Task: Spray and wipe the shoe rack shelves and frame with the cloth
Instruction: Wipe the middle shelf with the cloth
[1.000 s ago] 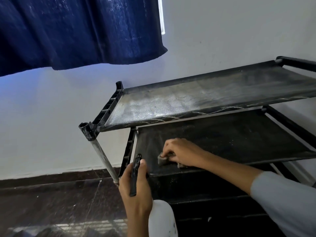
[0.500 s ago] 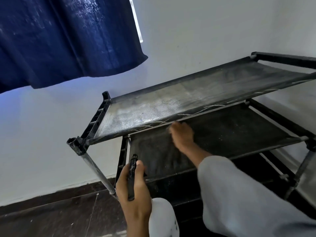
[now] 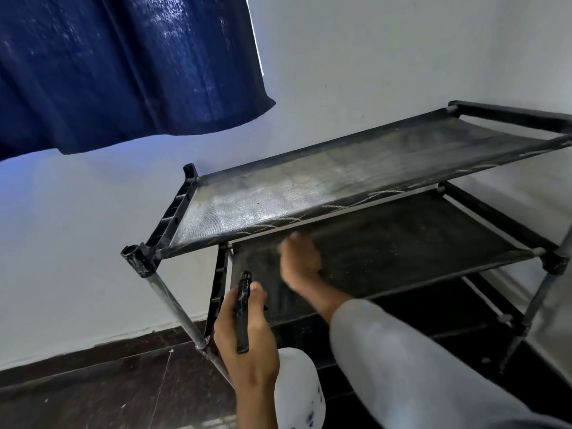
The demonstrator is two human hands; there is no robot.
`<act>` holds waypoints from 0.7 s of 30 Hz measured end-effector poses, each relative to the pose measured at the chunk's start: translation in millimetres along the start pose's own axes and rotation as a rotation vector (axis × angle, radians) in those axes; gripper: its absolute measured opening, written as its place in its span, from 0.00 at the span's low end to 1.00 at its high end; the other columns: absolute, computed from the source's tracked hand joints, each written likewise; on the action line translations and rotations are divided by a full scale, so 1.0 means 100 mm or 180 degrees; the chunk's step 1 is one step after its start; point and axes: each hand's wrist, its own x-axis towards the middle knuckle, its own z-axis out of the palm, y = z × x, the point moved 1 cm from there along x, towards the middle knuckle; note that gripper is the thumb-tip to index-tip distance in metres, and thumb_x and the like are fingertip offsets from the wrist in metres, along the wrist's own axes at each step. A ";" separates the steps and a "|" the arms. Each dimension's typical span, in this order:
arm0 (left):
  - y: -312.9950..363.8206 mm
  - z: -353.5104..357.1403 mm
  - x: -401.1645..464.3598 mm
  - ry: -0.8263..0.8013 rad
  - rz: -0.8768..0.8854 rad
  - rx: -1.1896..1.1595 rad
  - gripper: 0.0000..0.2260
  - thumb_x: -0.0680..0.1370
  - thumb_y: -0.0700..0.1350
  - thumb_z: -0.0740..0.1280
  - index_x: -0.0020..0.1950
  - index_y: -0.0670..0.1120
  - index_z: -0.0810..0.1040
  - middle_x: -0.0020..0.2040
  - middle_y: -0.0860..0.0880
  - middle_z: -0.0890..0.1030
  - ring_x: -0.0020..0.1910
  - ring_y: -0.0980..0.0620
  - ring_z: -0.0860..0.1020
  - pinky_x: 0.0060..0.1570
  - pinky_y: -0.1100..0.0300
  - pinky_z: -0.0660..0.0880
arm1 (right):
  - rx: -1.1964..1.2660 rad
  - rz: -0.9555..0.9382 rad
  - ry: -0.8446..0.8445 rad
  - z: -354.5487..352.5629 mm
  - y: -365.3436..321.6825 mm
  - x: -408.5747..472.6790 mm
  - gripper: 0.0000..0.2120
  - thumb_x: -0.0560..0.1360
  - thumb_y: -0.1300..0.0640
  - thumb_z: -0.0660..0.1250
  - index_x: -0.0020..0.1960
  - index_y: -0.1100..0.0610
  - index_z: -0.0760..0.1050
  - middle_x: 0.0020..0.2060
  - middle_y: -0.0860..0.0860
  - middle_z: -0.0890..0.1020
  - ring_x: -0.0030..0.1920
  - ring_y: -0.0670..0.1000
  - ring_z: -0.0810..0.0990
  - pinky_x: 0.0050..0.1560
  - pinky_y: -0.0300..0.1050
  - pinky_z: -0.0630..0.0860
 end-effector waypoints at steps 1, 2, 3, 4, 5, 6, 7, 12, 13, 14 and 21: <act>-0.01 0.00 0.01 -0.0102 0.0052 0.0095 0.15 0.77 0.49 0.68 0.58 0.39 0.77 0.62 0.43 0.76 0.61 0.44 0.76 0.63 0.50 0.73 | -0.0022 -0.0410 -0.0160 0.08 -0.14 -0.10 0.12 0.78 0.62 0.59 0.58 0.62 0.77 0.57 0.58 0.76 0.59 0.60 0.76 0.55 0.54 0.76; -0.01 -0.01 0.02 -0.0163 0.0104 0.0155 0.19 0.78 0.49 0.67 0.61 0.35 0.76 0.63 0.37 0.76 0.62 0.40 0.75 0.64 0.46 0.73 | 0.0006 -0.0782 -0.0357 0.11 -0.25 -0.18 0.11 0.78 0.60 0.60 0.56 0.61 0.78 0.56 0.58 0.76 0.58 0.60 0.76 0.55 0.53 0.76; 0.00 -0.02 0.02 -0.0185 0.0142 0.0213 0.20 0.78 0.48 0.66 0.62 0.34 0.75 0.63 0.34 0.75 0.62 0.38 0.75 0.64 0.43 0.72 | -0.0010 -0.1092 -0.0540 0.12 -0.28 -0.23 0.11 0.78 0.58 0.61 0.55 0.61 0.79 0.55 0.58 0.76 0.57 0.60 0.76 0.54 0.52 0.76; 0.00 -0.04 0.03 -0.0200 0.0193 0.0289 0.20 0.79 0.48 0.66 0.62 0.33 0.75 0.62 0.33 0.76 0.62 0.37 0.75 0.64 0.43 0.72 | -0.0062 -0.1300 -0.0653 0.10 -0.26 -0.25 0.10 0.77 0.58 0.63 0.54 0.61 0.79 0.54 0.57 0.76 0.56 0.60 0.77 0.53 0.52 0.76; 0.01 -0.05 0.02 -0.0228 0.0281 0.0341 0.18 0.79 0.48 0.66 0.60 0.34 0.76 0.61 0.33 0.77 0.61 0.36 0.75 0.63 0.44 0.73 | -0.0088 -0.1372 -0.0678 0.04 -0.18 -0.24 0.09 0.76 0.58 0.65 0.53 0.60 0.79 0.54 0.57 0.76 0.55 0.60 0.78 0.52 0.51 0.76; 0.02 -0.06 0.00 -0.0255 0.0380 0.0372 0.17 0.79 0.48 0.65 0.57 0.34 0.78 0.58 0.34 0.78 0.59 0.36 0.76 0.59 0.47 0.74 | -0.0064 -0.1309 -0.0654 -0.03 -0.05 -0.23 0.09 0.73 0.58 0.69 0.53 0.60 0.79 0.53 0.56 0.77 0.54 0.59 0.79 0.52 0.50 0.77; 0.02 -0.07 -0.01 -0.0272 0.0467 0.0387 0.15 0.80 0.47 0.65 0.54 0.35 0.78 0.54 0.35 0.79 0.56 0.37 0.77 0.55 0.51 0.74 | -0.0043 -0.1135 -0.0612 -0.12 0.12 -0.20 0.11 0.71 0.58 0.71 0.52 0.59 0.78 0.52 0.55 0.78 0.53 0.58 0.80 0.51 0.49 0.78; 0.06 -0.10 -0.10 -0.0300 0.0465 0.0338 0.15 0.80 0.47 0.64 0.53 0.34 0.78 0.50 0.37 0.81 0.52 0.40 0.79 0.51 0.53 0.75 | -0.0624 0.0047 -0.0060 -0.75 1.27 -0.06 0.16 0.70 0.56 0.74 0.55 0.60 0.77 0.53 0.55 0.81 0.53 0.57 0.81 0.52 0.49 0.79; 0.08 -0.11 -0.11 -0.0303 0.0474 0.0337 0.15 0.80 0.46 0.64 0.53 0.34 0.78 0.50 0.38 0.82 0.51 0.41 0.79 0.54 0.50 0.75 | -0.0646 0.0335 0.0016 -0.89 1.47 -0.03 0.15 0.71 0.57 0.73 0.55 0.61 0.77 0.53 0.56 0.80 0.54 0.58 0.81 0.52 0.50 0.79; 0.09 -0.13 -0.12 -0.0313 0.0528 0.0363 0.14 0.80 0.46 0.63 0.52 0.35 0.79 0.48 0.39 0.82 0.49 0.42 0.80 0.54 0.48 0.76 | -0.0586 0.0615 0.0059 -1.00 1.62 -0.02 0.15 0.71 0.57 0.72 0.54 0.62 0.76 0.53 0.57 0.80 0.54 0.58 0.80 0.53 0.51 0.78; 0.16 -0.17 -0.12 -0.0371 0.0804 0.0379 0.12 0.80 0.46 0.63 0.41 0.42 0.79 0.38 0.45 0.81 0.40 0.47 0.79 0.43 0.56 0.72 | -0.0667 0.0552 -0.0027 -0.72 1.15 -0.12 0.13 0.75 0.63 0.63 0.57 0.63 0.78 0.57 0.58 0.77 0.57 0.61 0.78 0.54 0.52 0.78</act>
